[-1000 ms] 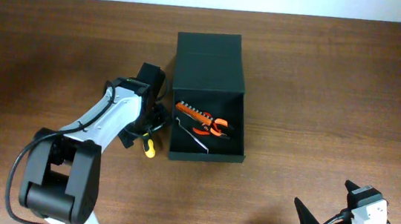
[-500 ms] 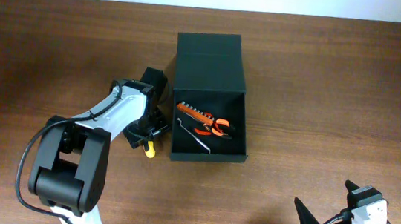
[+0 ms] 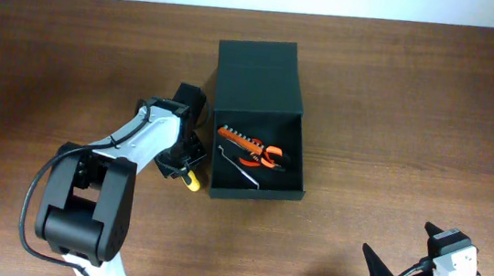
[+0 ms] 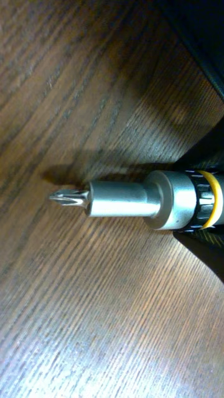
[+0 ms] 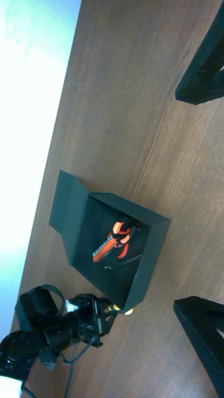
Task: Pack container
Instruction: 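Grasp the screwdriver with the left gripper and lift, then lower the screwdriver into the box and open the left gripper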
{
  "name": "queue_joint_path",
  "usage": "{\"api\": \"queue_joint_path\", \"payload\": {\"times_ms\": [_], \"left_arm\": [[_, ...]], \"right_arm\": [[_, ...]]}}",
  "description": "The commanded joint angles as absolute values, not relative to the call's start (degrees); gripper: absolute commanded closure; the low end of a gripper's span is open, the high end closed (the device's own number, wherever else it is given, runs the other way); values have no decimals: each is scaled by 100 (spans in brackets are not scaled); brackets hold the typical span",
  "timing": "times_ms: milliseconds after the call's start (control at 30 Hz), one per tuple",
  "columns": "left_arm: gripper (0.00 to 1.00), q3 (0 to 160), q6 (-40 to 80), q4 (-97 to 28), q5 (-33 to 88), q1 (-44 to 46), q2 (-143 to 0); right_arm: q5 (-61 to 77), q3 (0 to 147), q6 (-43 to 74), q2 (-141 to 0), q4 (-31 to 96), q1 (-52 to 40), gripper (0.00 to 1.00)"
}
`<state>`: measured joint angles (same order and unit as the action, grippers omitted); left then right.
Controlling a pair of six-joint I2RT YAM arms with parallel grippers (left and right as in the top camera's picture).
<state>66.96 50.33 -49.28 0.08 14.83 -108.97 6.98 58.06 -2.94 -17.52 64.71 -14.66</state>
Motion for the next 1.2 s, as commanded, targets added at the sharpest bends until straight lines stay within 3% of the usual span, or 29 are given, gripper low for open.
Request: {"api": "queue_joint_path", "payload": {"times_ms": [0, 100, 633, 833, 1167], "left_arm": [[78, 6646, 5061, -4825, 49, 1483, -10969], [83, 6646, 5094, -4755, 51, 1485, -10947], [84, 6646, 5094, -4709, -609, 1483, -9749], [93, 6650, 5094, -4569, -757, 1485, -9089], [93, 7393, 5092, -4447, -716, 1970, -8871]], "right_arm": [[690, 5791, -248, -1734, 6442, -1417, 1], [690, 5791, -248, -1734, 6442, -1417, 1], [690, 5791, -248, -1734, 6442, -1417, 1], [690, 5791, -248, -1734, 6442, -1417, 1], [690, 5791, -248, -1734, 6442, -1417, 1]]}}
